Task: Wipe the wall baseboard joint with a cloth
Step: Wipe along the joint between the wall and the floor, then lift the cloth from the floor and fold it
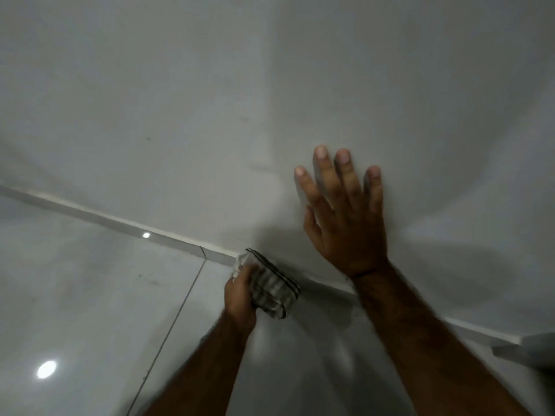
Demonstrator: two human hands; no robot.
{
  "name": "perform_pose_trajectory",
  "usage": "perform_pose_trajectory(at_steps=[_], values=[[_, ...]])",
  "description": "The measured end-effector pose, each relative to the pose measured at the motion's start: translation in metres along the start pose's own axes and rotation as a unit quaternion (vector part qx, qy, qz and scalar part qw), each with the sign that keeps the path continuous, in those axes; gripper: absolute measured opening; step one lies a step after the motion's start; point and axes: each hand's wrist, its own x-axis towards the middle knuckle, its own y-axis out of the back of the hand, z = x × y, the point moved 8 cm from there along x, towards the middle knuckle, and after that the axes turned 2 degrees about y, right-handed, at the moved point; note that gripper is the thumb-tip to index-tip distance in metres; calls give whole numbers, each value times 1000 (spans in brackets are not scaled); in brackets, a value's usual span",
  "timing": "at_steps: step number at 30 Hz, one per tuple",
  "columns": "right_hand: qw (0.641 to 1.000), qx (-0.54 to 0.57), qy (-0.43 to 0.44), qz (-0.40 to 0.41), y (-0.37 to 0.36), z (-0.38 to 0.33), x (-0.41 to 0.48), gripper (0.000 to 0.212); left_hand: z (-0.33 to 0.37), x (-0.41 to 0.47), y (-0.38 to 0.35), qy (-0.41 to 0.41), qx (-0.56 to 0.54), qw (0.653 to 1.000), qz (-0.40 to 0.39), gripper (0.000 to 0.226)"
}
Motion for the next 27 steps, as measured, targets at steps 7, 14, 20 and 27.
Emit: perform_pose_trajectory(at_steps=[7,14,20,27], values=[[898,260,-50,-350,32,12,34,31,121,-132,-76,-14,-40,995,-94,44],[371,549,-597,-452,117,68,99,58,259,-281,-165,-15,-105,975,-197,61],[361,609,-633,-315,223,130,224,27,364,-404,-233,-17,-29,956,-293,49],[415,581,-652,-255,354,232,312,27,447,-534,-297,-13,210,927,-309,27]])
